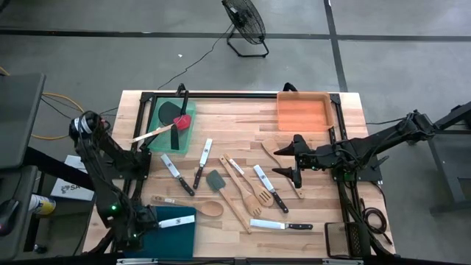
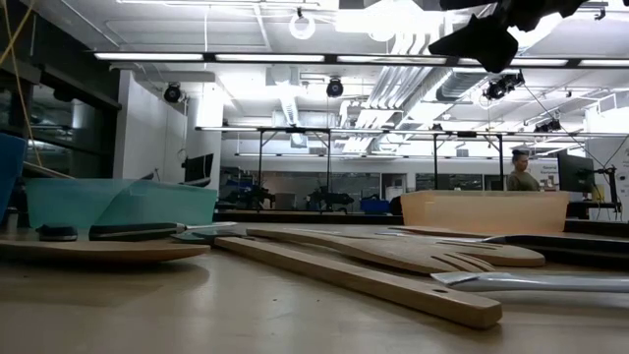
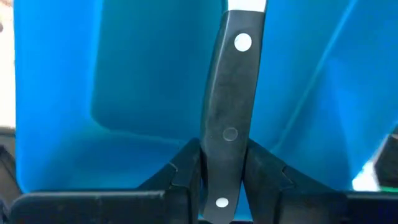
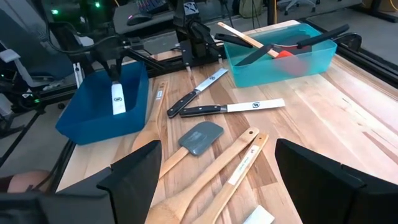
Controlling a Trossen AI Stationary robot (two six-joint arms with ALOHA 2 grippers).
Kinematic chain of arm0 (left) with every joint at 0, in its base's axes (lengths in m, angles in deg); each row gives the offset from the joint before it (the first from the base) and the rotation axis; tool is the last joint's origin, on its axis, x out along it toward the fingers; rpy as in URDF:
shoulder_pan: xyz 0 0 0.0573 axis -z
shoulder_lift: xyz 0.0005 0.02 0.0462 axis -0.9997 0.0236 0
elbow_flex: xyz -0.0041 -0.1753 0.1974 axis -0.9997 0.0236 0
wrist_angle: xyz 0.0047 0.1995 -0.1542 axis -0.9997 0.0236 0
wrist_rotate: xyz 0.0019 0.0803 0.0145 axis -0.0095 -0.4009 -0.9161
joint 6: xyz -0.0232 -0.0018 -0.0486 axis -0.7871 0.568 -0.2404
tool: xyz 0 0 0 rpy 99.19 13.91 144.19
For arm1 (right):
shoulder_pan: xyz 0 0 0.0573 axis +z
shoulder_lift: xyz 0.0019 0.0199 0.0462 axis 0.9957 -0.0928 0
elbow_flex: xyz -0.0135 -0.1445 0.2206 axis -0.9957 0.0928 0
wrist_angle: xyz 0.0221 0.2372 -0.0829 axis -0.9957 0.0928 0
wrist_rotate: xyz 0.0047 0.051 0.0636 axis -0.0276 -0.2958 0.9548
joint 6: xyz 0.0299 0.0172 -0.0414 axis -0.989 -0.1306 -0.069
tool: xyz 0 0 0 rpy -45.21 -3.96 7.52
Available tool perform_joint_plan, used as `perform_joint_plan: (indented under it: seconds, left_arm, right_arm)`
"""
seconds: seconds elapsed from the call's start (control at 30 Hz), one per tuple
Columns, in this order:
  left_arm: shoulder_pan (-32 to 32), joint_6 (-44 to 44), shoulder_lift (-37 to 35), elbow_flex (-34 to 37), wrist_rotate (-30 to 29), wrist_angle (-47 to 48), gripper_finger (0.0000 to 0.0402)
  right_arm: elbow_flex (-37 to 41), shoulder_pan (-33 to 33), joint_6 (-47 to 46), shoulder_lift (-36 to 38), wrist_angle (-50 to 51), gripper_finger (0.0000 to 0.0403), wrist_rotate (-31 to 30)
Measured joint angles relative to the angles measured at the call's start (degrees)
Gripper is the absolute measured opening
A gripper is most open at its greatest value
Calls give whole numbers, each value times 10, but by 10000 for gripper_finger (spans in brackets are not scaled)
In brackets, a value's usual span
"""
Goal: Pick & Place Kitchen Items
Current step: Put the black knife into the blue bin, then put the brown wooden turner into the orange bin
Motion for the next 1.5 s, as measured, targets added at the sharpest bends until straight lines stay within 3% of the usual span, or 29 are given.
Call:
perform_joint_plan:
  seconds: [0.23,0.43,0.6,0.83,0.97,1.3,1.5]
  left_arm:
    - [0,-1,10,0,1,3,82]
    - [0,-9,10,0,-21,16,170]
    - [0,-12,10,0,-34,19,185]
    - [-12,-68,-3,0,-46,21,144]
    - [-33,-62,-19,0,-87,19,108]
    - [-123,77,-57,0,-218,36,9]
    - [-182,189,-64,0,-275,35,4]
  right_arm:
    - [0,0,-4,0,7,307,-4]
    - [0,0,-4,0,13,307,-4]
    - [0,0,-5,0,16,307,-4]
    - [0,0,-63,0,29,307,-1]
    - [0,0,-109,0,56,307,3]
    - [0,-12,-188,0,149,307,18]
    - [0,-48,-269,0,261,307,19]
